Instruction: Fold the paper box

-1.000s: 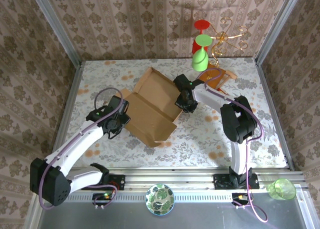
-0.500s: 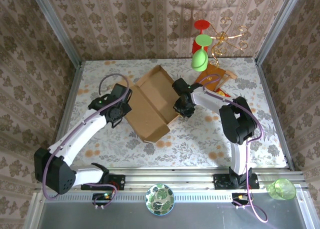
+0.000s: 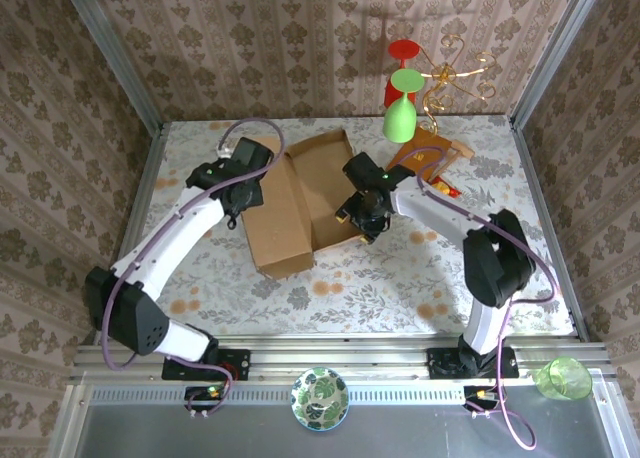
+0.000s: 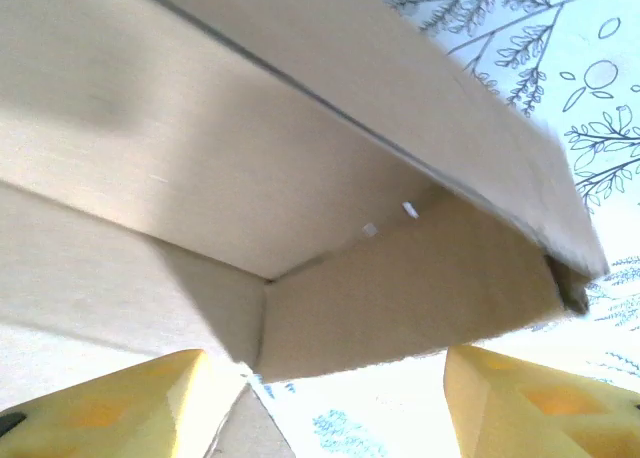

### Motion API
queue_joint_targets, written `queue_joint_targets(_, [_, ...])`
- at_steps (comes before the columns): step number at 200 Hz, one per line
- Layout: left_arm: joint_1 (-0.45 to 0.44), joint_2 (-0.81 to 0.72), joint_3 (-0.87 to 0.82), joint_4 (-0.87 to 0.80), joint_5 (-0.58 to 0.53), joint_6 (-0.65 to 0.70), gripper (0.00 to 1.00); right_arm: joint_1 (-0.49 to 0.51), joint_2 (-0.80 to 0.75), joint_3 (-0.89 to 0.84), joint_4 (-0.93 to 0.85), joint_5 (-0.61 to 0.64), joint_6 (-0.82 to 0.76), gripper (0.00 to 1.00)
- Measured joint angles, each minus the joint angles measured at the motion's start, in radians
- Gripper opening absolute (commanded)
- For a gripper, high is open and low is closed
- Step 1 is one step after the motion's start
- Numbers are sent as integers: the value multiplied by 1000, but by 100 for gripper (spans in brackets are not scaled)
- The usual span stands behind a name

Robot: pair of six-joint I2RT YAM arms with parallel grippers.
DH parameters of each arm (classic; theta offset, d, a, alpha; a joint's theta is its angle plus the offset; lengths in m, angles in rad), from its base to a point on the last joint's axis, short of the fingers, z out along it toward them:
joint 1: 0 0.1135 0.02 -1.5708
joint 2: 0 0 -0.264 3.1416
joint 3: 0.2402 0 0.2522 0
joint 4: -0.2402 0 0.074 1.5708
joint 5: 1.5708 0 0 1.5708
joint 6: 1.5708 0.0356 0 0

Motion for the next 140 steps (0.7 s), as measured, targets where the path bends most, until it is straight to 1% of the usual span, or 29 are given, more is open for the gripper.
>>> queue_joint_targets(9, [8, 19, 19, -3, 0, 60, 0, 0, -23, 0, 0, 5, -22, 64])
queue_joint_targets(46, [24, 92, 98, -3, 0, 267, 0, 0, -89, -31, 36, 16, -130, 55])
queue_joint_targets(67, [25, 94, 105, 33, 19, 401, 0, 0, -146, -89, 111, 20, -240, 52])
queue_joint_targets(80, [24, 90, 105, 74, 47, 494, 0, -6, -192, -131, 185, 16, -337, 52])
queue_joint_targets(102, [24, 85, 105, 151, 98, 635, 0, -40, -261, -183, 339, -7, -521, 53])
queue_joint_targets(118, [24, 84, 105, 207, 153, 731, 0, -83, -290, -208, 465, -31, -656, 59])
queue_joint_targets(140, [24, 92, 132, 235, 246, 856, 0, -159, -293, -223, 627, -91, -831, 62])
